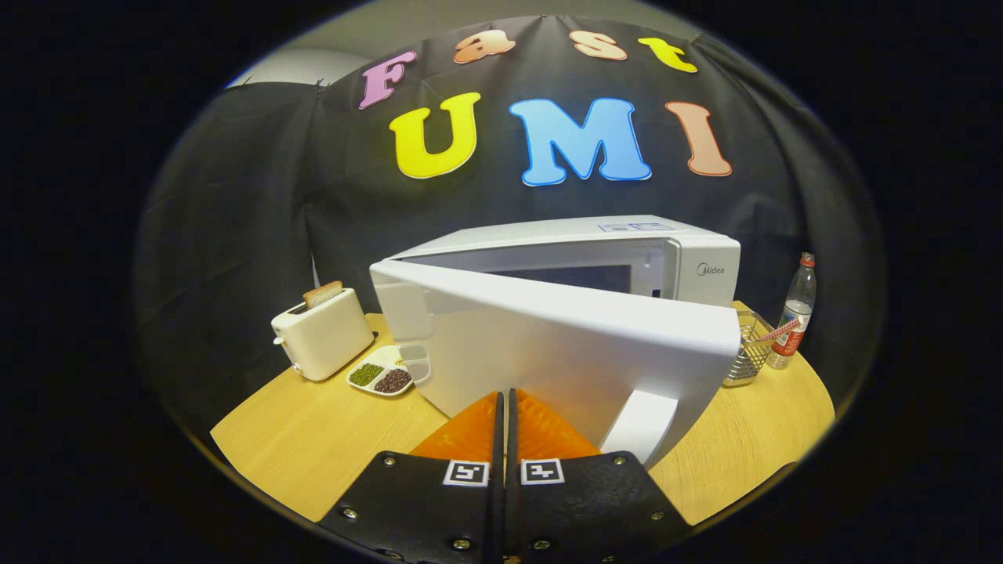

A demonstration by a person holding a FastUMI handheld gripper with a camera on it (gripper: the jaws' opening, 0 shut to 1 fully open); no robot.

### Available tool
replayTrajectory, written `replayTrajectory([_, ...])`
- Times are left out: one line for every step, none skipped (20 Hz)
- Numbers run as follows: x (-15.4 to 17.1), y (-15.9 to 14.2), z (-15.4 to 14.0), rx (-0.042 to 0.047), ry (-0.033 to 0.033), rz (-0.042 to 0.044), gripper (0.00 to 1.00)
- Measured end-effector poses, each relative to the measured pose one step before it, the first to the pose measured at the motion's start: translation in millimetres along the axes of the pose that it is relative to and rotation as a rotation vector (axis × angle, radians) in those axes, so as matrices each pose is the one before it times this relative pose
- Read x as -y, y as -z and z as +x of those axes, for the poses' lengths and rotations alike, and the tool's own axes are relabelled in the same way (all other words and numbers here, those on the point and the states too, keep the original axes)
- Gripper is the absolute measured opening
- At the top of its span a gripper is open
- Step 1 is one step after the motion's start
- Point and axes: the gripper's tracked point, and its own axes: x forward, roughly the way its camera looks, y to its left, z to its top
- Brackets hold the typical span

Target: Open the microwave, put the food inside, and close the microwave door.

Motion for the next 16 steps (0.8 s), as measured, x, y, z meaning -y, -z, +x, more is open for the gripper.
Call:
replayTrajectory([3.76,-0.45,3.82,0.00216,0.00269,-0.00314,0.01])
replayTrajectory([4.07,-2.53,3.54,0.00372,0.00452,-0.00684,0.01])
replayTrajectory([3.97,-1.72,4.11,0.00252,0.00335,-0.00478,0.01])
replayTrajectory([2.91,-2.38,4.13,0.0011,0.00218,-0.00129,0.01])
replayTrajectory([3.85,-1.94,3.29,0.00193,0.0032,0.00043,0.01])
replayTrajectory([3.33,-2.31,4.0,0.0004,0.00245,0.00241,0.01])
replayTrajectory([4.39,-2.27,3.55,0.00036,0.00359,0.00452,0.0])
replayTrajectory([2.82,-2.91,4.54,0.00501,0.00481,0.00285,0.01])
replayTrajectory([3.15,-3.2,5.29,0.006,0.00636,0.00071,0.01])
replayTrajectory([3.83,-2.53,5.37,0.00522,0.00693,0.0006,0.0])
replayTrajectory([3.71,-2.83,2.36,0.00437,0.00855,0.00196,0.01])
replayTrajectory([2.91,-2.84,4.9,0.00319,0.00851,0.00694,0.01])
replayTrajectory([2.12,-3.28,6.17,0.00393,0.00754,0.00783,0.01])
replayTrajectory([2.0,-3.45,3.69,0.004,0.00614,0.00401,0.01])
replayTrajectory([1.49,-1.45,2.8,0.00417,0.00654,-0.00068,0.01])
replayTrajectory([1.6,-1.56,3.23,0.00198,0.00636,-0.00262,0.01])
